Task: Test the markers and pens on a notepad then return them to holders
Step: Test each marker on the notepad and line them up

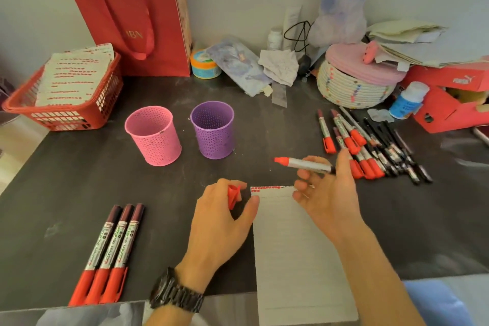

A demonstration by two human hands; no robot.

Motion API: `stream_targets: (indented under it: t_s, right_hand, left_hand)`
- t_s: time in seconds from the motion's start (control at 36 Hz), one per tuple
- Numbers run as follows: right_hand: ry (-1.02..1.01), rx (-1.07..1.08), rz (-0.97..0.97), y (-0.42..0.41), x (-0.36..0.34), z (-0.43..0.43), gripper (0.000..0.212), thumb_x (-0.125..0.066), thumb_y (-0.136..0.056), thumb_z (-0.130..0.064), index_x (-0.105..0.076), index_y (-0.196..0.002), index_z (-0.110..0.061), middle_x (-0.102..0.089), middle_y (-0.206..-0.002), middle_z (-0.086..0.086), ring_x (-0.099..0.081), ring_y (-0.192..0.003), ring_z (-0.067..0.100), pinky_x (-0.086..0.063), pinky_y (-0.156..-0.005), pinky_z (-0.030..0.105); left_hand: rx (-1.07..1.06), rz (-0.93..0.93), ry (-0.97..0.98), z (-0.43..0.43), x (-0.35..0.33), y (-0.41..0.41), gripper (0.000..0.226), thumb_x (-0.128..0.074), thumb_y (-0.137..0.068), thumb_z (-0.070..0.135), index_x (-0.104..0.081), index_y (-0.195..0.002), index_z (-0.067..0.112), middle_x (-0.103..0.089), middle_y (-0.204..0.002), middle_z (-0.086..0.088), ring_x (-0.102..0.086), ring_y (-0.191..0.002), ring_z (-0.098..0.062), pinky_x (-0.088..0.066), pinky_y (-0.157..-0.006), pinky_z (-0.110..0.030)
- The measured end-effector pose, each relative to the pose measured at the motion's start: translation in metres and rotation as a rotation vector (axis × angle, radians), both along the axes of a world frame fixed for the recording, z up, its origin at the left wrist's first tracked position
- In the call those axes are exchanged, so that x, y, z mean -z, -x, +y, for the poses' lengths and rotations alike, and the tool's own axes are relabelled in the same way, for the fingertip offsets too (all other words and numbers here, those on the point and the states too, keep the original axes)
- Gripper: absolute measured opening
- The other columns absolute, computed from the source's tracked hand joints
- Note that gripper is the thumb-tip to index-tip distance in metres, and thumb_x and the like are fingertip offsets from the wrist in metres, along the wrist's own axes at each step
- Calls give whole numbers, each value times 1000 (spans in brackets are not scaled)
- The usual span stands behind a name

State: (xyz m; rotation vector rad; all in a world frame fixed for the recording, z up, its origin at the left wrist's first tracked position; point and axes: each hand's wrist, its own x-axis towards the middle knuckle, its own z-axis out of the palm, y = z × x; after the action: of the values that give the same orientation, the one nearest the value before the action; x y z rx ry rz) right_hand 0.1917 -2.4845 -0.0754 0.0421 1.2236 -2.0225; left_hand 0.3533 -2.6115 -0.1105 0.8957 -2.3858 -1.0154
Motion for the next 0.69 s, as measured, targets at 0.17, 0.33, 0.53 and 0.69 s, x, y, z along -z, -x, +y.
stream_targets:
  t_s: [0.17,0.33,0.53,0.69]
  right_hand:
    - [-190,-153,288,-5,2,-18,56,-58,-81,-75,-80,-89,-24,-77,-88,9,-71,-68,18,-55,-56,26]
    - [-297,-68,681,1,16,-34,25,-70,-93,-32,-65,-72,-20,-60,-53,5,-54,-39,15,-42,-38,24]
    - [-443,50,833,-4,38,-36,31,-71,-86,-29,-56,-60,-26,-57,-48,0,-54,-41,10,-44,-44,22]
    - [-544,66,888,-4,43,-38,30,-66,-81,-18,-49,-56,-22,-53,-46,0,-47,-42,4,-41,-45,15]
  left_hand:
    - [110,-94,124,-8,12,4,51,-68,-80,58,-44,-123,47,-47,-120,30,-45,-117,3,-39,-106,-31]
    - [136,-141,143,-10,18,5,43,-63,-80,64,-39,-114,55,-37,-114,37,-38,-121,5,-19,-105,-20]
    - [98,-151,156,-10,20,8,43,-63,-78,65,-40,-111,51,-37,-110,37,-30,-109,15,-12,-100,-10]
    - [73,-172,146,-9,17,10,36,-63,-84,60,-43,-112,48,-46,-118,30,-39,-120,4,-12,-106,-18]
